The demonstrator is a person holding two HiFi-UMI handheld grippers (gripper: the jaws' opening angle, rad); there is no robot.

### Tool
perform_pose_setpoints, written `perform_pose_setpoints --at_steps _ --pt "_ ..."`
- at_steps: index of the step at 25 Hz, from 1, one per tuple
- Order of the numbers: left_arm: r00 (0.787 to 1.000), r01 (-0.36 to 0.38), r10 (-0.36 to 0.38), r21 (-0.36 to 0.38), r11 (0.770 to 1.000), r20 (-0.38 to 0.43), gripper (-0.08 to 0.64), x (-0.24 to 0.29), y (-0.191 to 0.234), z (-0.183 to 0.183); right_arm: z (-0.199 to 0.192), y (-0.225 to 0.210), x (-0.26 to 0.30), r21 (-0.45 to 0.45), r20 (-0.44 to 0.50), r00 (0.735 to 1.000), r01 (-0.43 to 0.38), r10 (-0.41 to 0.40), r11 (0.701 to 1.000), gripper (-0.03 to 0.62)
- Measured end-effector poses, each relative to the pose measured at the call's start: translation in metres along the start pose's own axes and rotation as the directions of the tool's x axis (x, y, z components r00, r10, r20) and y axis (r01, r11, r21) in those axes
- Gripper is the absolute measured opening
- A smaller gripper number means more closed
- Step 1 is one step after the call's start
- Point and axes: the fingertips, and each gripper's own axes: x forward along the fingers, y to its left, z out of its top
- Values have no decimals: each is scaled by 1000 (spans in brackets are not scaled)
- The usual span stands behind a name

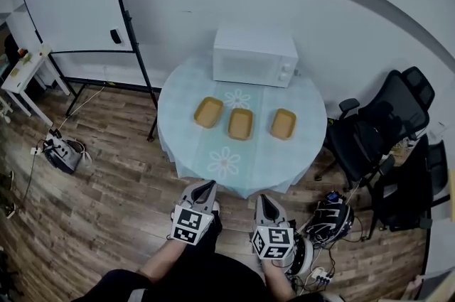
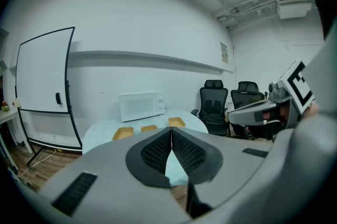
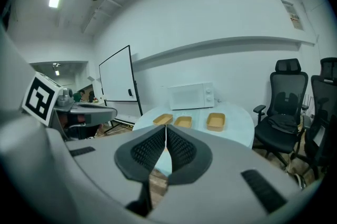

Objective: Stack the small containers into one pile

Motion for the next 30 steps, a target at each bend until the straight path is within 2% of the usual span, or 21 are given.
perform_pose_setpoints --at_steps 10,18,25,30 --pt "998 58 -58 -7 998 -26 14 119 73 37 51 -34 127 19 -34 999 12 -11 1000 25" --pt "994 88 -89 -15 996 -59 14 178 132 47 74 -39 208 53 -65 998 24 -21 998 25" --pt "989 120 -123 -36 992 -83 14 215 140 48 82 -53 233 48 -81 996 52 -48 998 25" --pt "988 115 -120 -51 992 -100 14 239 136 48 82 -75 248 52 -92 995 47 -42 998 26"
